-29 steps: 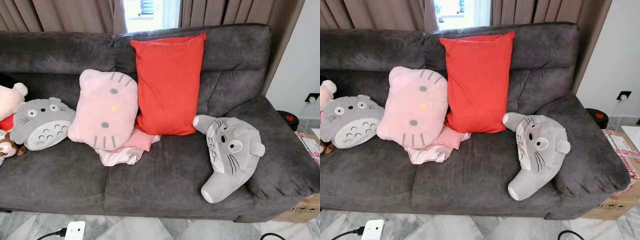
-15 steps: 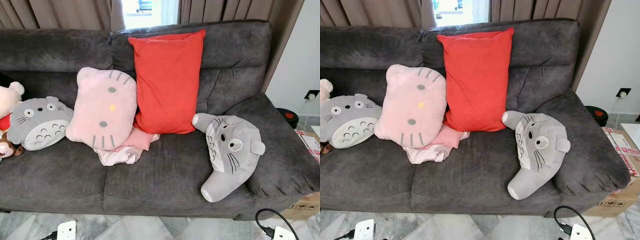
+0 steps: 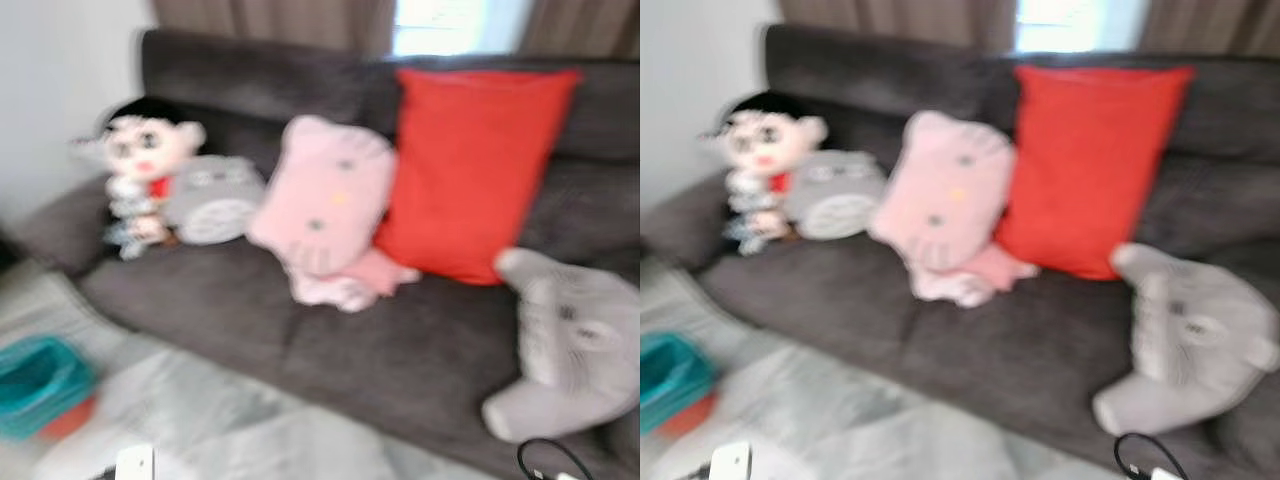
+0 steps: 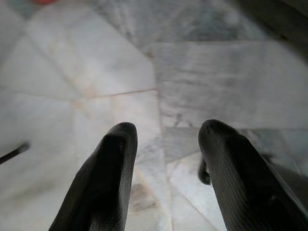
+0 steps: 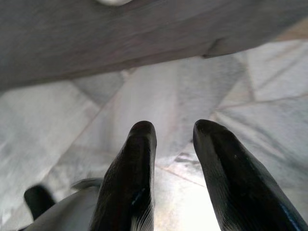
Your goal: Setting the table
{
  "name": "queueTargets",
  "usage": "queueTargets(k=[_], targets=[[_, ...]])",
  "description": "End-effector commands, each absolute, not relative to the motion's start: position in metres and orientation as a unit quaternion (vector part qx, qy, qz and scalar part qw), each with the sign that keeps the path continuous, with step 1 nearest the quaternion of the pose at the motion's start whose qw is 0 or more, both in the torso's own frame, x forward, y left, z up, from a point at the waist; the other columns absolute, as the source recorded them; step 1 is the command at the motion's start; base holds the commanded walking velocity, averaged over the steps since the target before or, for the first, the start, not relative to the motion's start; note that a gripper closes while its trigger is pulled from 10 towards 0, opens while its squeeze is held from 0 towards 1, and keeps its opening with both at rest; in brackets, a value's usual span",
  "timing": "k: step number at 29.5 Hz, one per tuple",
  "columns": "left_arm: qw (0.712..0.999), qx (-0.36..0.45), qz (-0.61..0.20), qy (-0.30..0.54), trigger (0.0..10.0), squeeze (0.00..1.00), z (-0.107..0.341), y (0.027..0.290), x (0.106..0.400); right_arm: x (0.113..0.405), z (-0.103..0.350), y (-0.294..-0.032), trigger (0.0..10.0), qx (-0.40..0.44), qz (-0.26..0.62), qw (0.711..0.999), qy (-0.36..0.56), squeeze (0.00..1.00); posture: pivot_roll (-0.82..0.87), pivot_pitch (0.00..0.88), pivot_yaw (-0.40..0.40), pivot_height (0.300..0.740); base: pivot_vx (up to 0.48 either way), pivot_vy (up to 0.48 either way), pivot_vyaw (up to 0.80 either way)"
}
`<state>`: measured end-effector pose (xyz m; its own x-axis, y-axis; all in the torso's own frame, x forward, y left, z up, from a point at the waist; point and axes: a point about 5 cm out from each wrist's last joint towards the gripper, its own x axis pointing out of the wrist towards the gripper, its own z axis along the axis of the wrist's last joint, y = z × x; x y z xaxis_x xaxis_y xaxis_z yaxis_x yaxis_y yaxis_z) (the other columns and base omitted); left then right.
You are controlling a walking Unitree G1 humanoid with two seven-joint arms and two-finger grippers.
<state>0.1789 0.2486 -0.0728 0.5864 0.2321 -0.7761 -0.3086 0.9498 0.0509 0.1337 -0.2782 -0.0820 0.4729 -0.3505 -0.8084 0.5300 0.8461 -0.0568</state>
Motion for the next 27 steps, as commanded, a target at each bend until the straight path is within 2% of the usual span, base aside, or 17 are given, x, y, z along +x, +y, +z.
queueTargets(k=[1,9,27], targets=[[0.886,-0.031,0.149,0.438,10.0,0.00,-0.0742,0.2527,0.1738,0.1314,-0.0834,-0.2768,10.0,0.108,-0.265,0.849,0.444,0.00,-0.08,0.041,0.056,0.740,0.000,0.000,0.80],[0.889,-0.023,0.144,0.435,10.0,0.00,-0.0720,0.2558,0.1762,0.1330,-0.0841,-0.2731,10.0,0.117,-0.268,0.848,0.442,0.00,-0.07,0.074,0.069,0.740,0.000,0.000,0.80],[0.887,-0.026,0.145,0.437,10.0,0.00,-0.0732,0.2535,0.1753,0.1336,-0.0836,-0.2742,10.0,0.113,-0.264,0.849,0.443,0.00,-0.06,0.085,0.053,0.740,0.000,0.000,0.80]])
